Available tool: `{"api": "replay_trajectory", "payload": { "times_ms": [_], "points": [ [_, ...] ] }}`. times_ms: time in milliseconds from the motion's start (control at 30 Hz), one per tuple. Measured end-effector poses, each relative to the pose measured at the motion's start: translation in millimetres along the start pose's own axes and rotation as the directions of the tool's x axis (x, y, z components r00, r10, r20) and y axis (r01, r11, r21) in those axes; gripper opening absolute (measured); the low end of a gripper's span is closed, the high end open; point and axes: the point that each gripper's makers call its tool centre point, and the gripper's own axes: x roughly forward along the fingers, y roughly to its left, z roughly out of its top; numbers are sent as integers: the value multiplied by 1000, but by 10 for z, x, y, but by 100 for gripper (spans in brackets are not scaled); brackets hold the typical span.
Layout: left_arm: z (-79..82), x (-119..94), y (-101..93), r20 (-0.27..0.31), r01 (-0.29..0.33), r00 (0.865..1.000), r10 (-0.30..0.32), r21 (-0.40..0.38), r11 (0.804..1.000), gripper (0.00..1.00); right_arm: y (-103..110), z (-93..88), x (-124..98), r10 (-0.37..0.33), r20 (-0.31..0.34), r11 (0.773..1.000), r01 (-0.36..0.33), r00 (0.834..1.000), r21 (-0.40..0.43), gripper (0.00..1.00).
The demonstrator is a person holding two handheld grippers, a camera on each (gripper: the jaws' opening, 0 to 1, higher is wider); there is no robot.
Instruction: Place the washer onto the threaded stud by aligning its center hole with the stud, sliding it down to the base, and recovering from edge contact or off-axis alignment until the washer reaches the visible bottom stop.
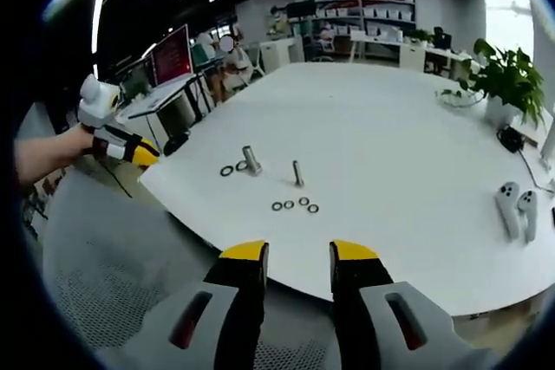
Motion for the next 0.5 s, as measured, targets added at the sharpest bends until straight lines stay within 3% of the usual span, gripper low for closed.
{"api": "replay_trajectory", "payload": {
  "times_ms": [233,500],
  "points": [
    [-5,296,66,-62,11,998,-12,-9,1000,17,-6,-3,-1,-1,0,1000,1,1000,3,31],
    [-21,628,151,-151,22,988,-16,42,999,18,-43,16,-8,-14,13,1000,14,1000,17,30]
  ]
}}
